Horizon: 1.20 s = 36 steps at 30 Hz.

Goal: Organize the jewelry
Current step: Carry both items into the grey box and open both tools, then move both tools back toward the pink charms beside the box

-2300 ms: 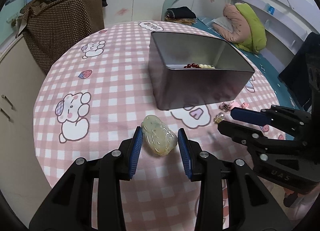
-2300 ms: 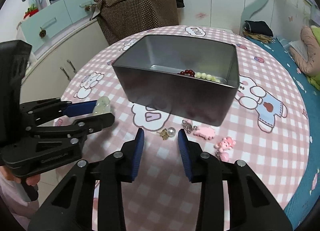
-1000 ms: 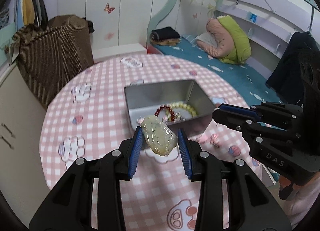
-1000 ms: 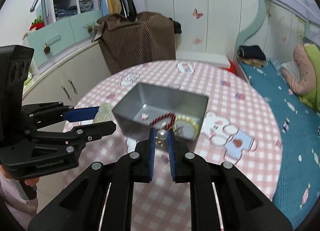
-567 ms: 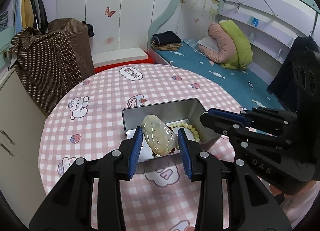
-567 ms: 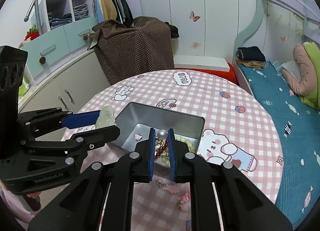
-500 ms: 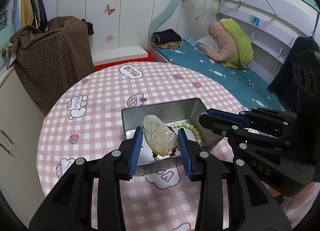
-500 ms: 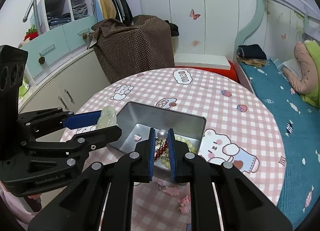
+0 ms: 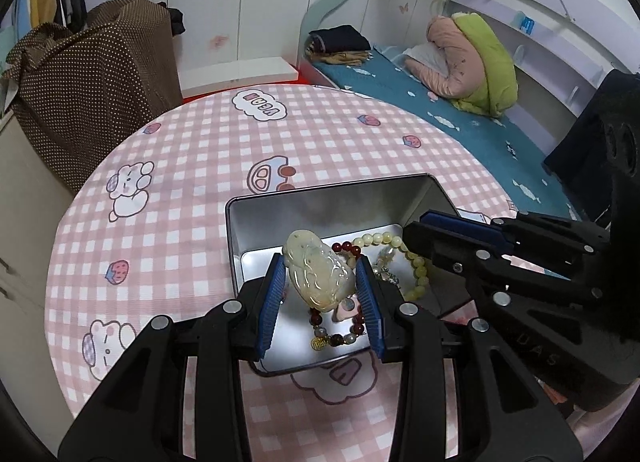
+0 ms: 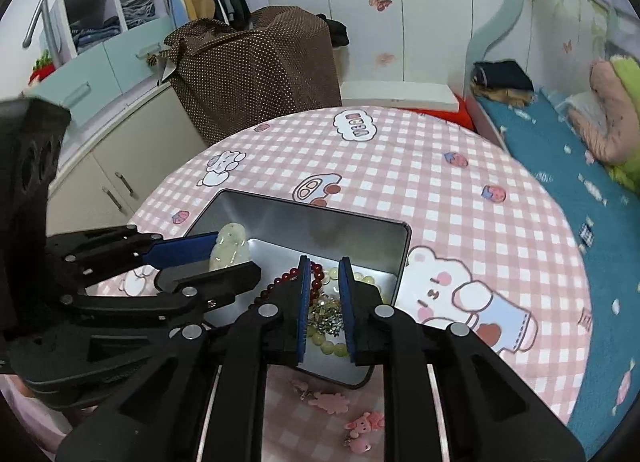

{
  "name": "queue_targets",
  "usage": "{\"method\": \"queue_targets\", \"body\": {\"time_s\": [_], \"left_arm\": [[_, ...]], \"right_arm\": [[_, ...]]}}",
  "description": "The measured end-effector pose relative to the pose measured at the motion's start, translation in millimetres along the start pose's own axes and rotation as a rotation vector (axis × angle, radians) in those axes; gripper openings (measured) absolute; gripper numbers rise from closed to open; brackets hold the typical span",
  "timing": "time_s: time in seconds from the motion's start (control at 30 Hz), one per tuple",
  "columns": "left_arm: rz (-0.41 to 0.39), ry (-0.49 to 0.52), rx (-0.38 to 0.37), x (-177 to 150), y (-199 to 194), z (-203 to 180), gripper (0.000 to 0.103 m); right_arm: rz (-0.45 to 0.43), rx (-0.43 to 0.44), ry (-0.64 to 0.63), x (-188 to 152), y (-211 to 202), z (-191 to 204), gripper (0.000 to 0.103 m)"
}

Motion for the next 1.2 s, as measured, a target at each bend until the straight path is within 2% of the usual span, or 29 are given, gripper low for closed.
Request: {"method": "queue_targets", "body": {"time_s": [0.13, 0.2, 0.23, 0.27, 0.3, 0.73, 0.9, 1.2], "left_arm": [[-0.018, -0.002, 0.006, 3.6, -5.8, 0.4, 0.038], [-0.035, -0.001, 0.012, 5.7, -10.8, 0.3, 0.045], [-0.042, -0.004, 0.020, 6.6, -12.9, 1.6, 0.050], [-0.047, -0.012, 0.018, 7.2, -15.3, 3.5, 0.052], [-0.047, -0.016, 0.013, 7.2, -16.8, 3.9, 0.052], [-0.069, -0.012, 0.026, 0.7, -34.3, -0.6, 0.058], [-0.082, -0.002, 0.026, -5.7, -44.0, -5.4, 0.065], [-0.083, 0.016, 0.029, -23.9, -54.4, -13.8, 0.074]], "right_arm": [[-0.019, -0.021, 0.020, 2.0, -9.0, -5.6, 0.032], [-0.031, -0.038, 0.025, 3.2, -15.2, -9.2, 0.037], [-0.034, -0.045, 0.025, 3.4, -17.0, -10.3, 0.044], [-0.039, -0.055, 0.026, 3.6, -19.7, -11.8, 0.051], [-0.045, -0.065, 0.029, 3.5, -22.5, -13.6, 0.053], [-0.057, -0.088, 0.037, -1.3, -38.7, -12.1, 0.060], [-0.059, -0.116, 0.057, -9.5, -48.3, -18.4, 0.065], [0.013, -0.169, 0.127, -42.7, -49.4, -36.5, 0.076]]}}
Point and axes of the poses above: each gripper's, at about its wrist camera, not at the fingertips, and y roughly the way its jaws point, z to its left, x to its top, the point moved 6 cm from there along y, roughly the way its jaws point, and after that the axes turned 13 degrees about -y, right-handed, at the moved point
